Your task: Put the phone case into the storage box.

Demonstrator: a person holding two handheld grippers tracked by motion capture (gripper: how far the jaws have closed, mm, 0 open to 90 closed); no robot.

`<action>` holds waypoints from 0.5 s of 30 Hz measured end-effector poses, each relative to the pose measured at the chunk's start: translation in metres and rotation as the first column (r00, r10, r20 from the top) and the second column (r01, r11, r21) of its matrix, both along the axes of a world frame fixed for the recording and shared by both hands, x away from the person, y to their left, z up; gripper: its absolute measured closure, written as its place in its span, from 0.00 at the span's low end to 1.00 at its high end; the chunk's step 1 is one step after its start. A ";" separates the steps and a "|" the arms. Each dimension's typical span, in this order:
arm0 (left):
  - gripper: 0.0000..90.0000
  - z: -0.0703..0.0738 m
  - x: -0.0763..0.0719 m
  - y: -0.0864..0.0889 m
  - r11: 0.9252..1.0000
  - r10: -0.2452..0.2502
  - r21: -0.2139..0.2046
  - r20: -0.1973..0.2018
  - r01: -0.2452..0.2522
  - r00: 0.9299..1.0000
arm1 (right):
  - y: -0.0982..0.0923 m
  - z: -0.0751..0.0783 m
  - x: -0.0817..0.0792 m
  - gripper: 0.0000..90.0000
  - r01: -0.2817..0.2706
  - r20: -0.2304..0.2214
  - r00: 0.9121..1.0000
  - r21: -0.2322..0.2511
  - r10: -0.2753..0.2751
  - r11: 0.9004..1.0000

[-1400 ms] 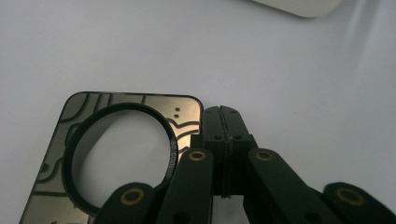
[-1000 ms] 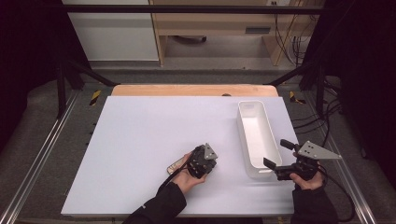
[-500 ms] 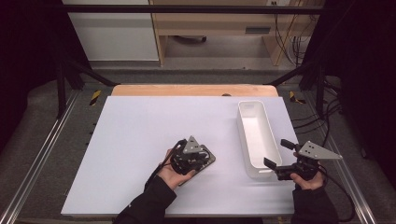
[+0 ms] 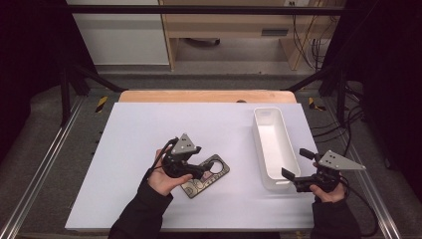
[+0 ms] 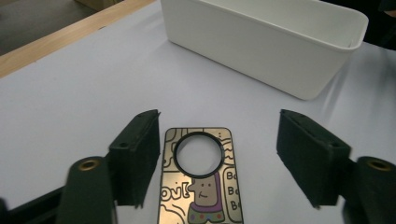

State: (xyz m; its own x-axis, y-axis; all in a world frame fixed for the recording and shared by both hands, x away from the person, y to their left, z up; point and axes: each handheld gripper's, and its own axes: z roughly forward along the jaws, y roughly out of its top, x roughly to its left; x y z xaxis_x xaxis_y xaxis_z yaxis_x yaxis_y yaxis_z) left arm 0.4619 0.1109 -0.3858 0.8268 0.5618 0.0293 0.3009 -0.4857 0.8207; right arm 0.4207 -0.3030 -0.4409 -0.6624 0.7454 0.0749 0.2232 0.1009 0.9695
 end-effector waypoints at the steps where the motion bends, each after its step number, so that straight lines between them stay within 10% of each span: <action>1: 0.29 0.001 0.001 0.001 1.000 0.003 0.005 0.000 -0.003 1.000 | 0.000 0.000 0.000 0.00 0.000 -0.001 1.000 0.000 0.000 1.000; 15: 0.01 0.007 0.016 0.007 0.999 0.041 0.010 -0.001 -0.041 0.999 | 0.001 0.000 0.000 0.00 -0.003 -0.002 1.000 0.001 0.003 1.000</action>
